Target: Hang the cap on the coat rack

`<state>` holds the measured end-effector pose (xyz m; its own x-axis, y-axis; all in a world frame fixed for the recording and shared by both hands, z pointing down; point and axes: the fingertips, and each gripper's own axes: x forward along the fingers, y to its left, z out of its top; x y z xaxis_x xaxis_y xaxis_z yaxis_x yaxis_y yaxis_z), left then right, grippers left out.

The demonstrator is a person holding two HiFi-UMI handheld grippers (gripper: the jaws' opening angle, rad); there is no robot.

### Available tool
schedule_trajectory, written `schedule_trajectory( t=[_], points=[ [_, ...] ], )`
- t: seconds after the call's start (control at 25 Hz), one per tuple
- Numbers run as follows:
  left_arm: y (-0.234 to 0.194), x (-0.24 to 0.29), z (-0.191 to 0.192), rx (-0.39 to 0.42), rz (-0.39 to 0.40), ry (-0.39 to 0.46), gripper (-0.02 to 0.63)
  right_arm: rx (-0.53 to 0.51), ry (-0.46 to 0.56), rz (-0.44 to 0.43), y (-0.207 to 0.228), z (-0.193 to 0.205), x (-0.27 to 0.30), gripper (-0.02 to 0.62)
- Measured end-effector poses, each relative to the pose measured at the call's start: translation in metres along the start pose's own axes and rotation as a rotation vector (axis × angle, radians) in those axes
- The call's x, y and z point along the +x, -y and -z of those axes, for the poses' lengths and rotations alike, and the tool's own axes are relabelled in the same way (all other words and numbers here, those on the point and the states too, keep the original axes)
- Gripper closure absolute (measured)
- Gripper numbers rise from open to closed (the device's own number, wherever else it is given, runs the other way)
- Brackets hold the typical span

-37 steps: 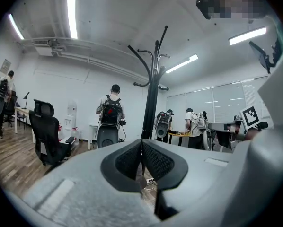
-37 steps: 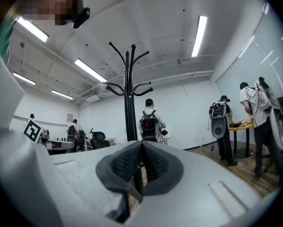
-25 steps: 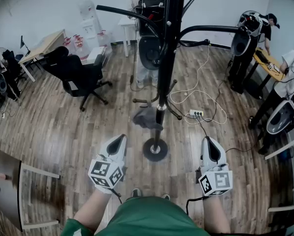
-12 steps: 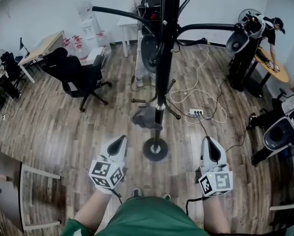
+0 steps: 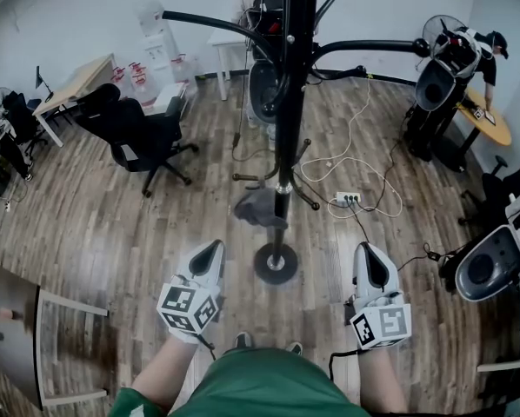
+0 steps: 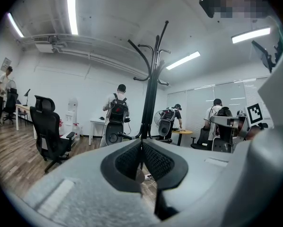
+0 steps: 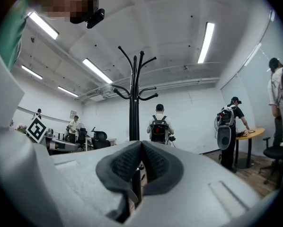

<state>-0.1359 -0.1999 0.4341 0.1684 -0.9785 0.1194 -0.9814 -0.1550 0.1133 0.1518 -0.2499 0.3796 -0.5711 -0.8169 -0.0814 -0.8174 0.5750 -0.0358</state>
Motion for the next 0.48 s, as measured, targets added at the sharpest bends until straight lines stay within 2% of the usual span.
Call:
schedule_trajectory(
  t=[0.48],
  points=[
    [0.0053,0.0038,0.0046,-0.007,-0.011,-0.006,0.594,-0.005,-0.009,-0.019,0.0056,0.0022,0.0011,0.594]
  ],
)
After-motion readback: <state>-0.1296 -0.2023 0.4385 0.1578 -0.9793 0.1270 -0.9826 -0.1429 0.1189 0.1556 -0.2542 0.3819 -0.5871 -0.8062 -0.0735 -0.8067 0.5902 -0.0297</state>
